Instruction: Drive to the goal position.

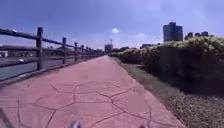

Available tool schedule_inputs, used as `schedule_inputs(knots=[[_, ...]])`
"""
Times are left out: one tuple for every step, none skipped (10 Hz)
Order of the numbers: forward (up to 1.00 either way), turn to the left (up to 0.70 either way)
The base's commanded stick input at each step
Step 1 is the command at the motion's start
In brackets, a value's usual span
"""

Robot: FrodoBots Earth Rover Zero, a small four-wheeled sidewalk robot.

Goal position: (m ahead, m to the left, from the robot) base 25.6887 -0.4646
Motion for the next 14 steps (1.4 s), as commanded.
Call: schedule_inputs(knots=[[0.7, 0.0], [0.7, 0.0], [0.7, 0.0], [0.7, 0.0], [0.7, 0.0], [0.7, 0.0], [0.7, 0.0], [0.7, 0.0], [0.7, 0.0], [0.7, 0.0], [0.7, 0.27], [0.7, 0.35], [0.7, 0.08], [0.7, 0.0]])
